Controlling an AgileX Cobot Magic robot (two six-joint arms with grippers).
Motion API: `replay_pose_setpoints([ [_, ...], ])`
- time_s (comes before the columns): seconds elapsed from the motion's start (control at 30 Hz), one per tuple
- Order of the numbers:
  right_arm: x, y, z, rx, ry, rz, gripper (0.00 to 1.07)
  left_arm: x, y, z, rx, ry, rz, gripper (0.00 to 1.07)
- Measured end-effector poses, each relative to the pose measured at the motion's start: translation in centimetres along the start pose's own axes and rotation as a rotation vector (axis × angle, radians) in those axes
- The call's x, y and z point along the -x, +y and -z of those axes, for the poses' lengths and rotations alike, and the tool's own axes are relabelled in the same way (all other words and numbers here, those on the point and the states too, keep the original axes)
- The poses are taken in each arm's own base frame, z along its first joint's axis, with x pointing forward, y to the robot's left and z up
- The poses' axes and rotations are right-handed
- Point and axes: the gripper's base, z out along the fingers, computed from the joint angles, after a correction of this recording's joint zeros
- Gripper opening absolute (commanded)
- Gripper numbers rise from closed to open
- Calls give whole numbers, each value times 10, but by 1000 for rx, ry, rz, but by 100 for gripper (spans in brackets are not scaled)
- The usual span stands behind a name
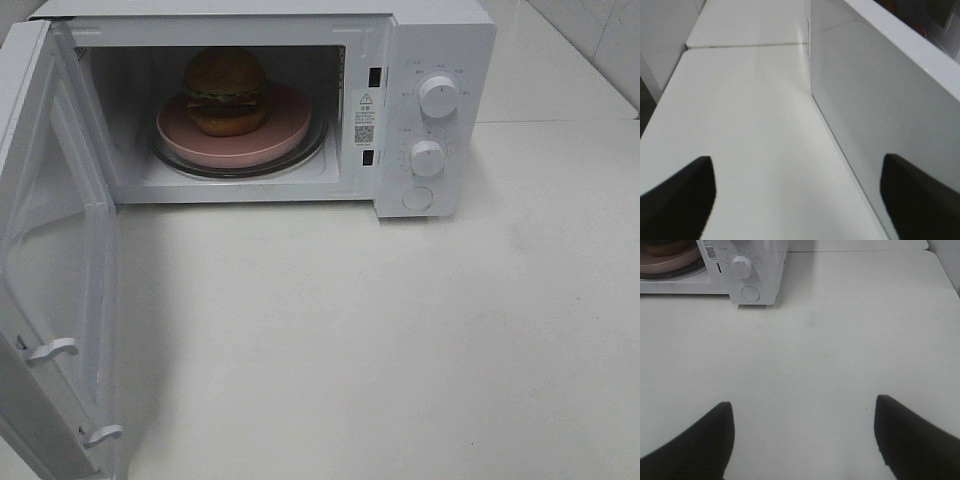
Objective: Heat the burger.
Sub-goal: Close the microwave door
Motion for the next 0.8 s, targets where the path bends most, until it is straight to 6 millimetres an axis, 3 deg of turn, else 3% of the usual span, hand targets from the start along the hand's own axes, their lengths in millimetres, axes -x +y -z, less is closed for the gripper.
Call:
replay_pose_setpoints([
  [0.03,0,0,0,0,0,0,75,0,0,0,0,0,0,56],
  [0.07,0,0,0,0,0,0,75,6,1,1,11,-11,-5,41],
  [0.1,0,0,0,0,0,0,75,8,2,-1,14,-9,-1,13],
  [0.13,0,0,0,0,0,0,75,8,2,-1,14,-9,-1,13],
  [0.17,0,0,0,0,0,0,75,11,2,-6,14,12,10,0],
  [0.67,0,0,0,0,0,0,75,51,16,-61,79,-7,-16,0],
  [0.8,0,0,0,0,0,0,75,52,17,-71,82,-35,-16,0],
])
